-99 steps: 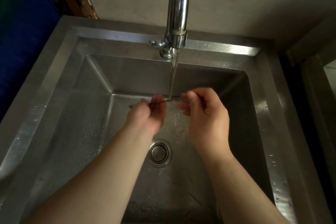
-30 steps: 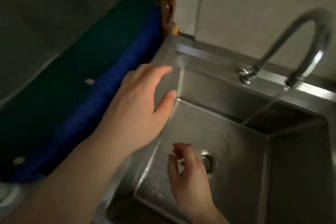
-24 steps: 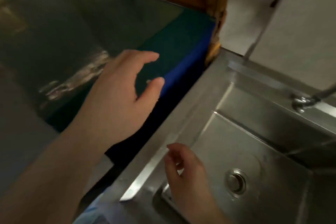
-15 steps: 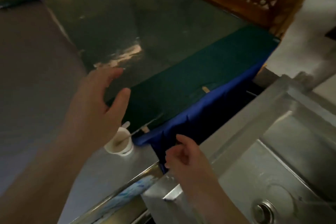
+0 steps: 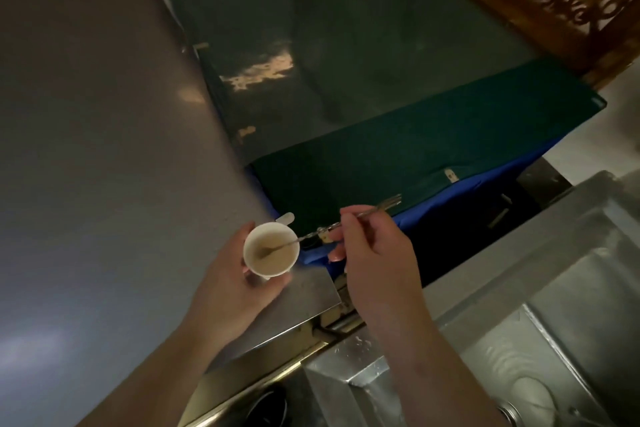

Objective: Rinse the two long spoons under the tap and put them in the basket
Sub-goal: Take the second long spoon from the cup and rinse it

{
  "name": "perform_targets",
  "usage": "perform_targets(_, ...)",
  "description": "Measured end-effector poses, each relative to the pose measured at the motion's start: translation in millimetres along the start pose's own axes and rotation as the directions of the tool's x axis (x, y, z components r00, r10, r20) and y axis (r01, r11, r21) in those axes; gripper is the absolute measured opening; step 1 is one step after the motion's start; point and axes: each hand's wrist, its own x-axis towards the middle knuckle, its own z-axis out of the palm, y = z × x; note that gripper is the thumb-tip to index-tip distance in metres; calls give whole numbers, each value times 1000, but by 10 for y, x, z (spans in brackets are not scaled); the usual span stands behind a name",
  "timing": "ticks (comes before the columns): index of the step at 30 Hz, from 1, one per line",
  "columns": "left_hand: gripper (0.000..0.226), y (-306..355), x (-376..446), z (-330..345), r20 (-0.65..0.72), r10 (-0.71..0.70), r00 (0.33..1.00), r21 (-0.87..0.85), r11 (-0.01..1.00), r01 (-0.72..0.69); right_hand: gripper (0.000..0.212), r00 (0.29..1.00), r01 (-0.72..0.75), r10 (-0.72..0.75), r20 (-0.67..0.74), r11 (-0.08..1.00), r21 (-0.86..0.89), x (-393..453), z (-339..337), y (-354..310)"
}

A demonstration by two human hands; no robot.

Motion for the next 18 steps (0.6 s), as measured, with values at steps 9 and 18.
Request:
perform_targets(9, 64, 2, 6, -8, -24, 18, 1000, -56, 998, -20, 14, 998, 37, -46, -44, 981, -189, -18, 31, -4)
perform_targets(18, 63, 36, -10, -17, -17, 17, 1000, -38, 999, -18, 18, 998, -49, 42, -52, 989, -138, -54, 7, 6)
